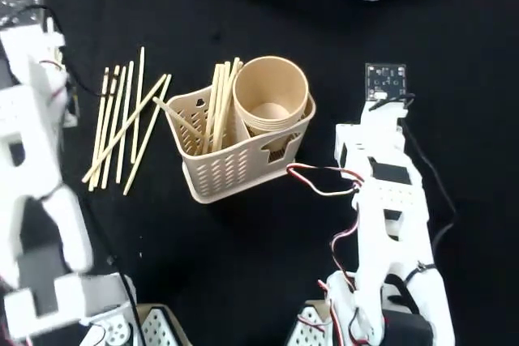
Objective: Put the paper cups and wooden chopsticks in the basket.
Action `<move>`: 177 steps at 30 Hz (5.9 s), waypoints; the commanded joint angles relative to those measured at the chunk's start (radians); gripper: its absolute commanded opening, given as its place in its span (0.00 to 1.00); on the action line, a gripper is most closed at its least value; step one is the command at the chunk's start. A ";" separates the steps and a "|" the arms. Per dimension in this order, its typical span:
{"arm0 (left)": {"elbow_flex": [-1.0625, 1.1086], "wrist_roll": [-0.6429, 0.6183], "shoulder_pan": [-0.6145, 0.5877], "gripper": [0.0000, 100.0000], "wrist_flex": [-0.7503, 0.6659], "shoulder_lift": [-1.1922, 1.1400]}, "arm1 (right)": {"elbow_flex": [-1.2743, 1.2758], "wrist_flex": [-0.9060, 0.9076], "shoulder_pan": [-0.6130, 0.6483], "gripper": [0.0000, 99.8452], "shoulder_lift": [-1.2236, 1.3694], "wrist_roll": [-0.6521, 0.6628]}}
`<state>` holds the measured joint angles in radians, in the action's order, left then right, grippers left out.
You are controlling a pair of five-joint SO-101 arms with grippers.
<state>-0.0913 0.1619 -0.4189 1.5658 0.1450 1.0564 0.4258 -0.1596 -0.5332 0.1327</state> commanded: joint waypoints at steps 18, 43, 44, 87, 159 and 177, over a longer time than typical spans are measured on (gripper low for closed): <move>0.814 -0.014 0.228 0.03 -0.591 1.155 | -0.010 -0.020 0.011 0.01 -0.004 0.008; 1.017 -0.344 0.679 0.03 -1.301 1.287 | -0.010 -0.020 0.009 0.01 -0.004 0.008; 1.013 -0.356 0.679 0.03 -1.301 1.264 | -0.010 -0.020 0.009 0.01 -0.004 0.008; 0.823 -0.382 0.529 0.13 -0.859 1.132 | -0.010 -0.020 0.009 0.01 -0.005 0.008; 0.231 0.133 0.151 0.03 -0.275 -0.052 | -0.010 -0.020 0.009 0.01 -0.004 0.009; 0.816 -0.184 0.154 0.03 -0.723 0.954 | -0.010 -0.020 0.012 0.01 -0.004 0.009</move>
<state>0.6651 0.0560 -0.2777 0.9183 0.8907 1.0564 0.4258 -0.1596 -0.5332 0.1327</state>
